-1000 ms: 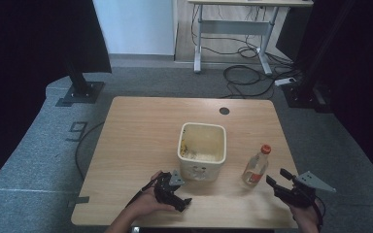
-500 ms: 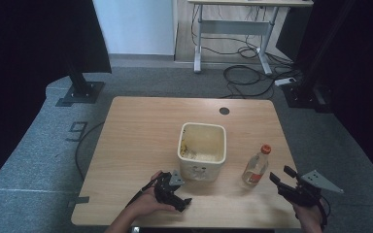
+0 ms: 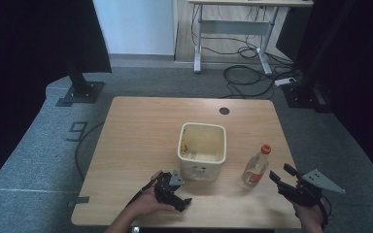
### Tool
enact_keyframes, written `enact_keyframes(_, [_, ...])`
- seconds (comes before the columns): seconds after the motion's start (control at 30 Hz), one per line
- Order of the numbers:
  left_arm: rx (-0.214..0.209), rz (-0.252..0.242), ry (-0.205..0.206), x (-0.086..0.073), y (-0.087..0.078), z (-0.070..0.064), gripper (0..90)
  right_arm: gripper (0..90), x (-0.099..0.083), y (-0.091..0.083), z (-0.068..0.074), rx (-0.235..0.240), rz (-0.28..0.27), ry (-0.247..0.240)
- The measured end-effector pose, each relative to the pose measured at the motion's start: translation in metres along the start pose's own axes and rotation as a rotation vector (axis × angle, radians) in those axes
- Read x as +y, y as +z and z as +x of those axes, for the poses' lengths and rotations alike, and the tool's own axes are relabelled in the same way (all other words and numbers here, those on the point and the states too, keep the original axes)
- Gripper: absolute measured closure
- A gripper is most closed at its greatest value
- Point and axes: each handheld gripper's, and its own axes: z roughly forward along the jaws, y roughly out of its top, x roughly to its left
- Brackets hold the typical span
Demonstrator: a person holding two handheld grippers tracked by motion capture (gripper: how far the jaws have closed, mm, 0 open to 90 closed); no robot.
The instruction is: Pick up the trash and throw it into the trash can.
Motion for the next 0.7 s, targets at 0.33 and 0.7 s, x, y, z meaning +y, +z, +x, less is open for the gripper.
enact_keyframes(0.33, [0.000,-0.001,0.000,0.0001,0.0001,0.0000,0.0,32.9,0.0022,0.0016,0.0044,0.010,-0.002,-0.013])
enact_keyframes(0.7, [-0.001,-0.002,0.001,0.0002,0.0003,0.0000,0.0,32.9,0.0068,0.0028,0.0067,0.018,-0.014,-0.016])
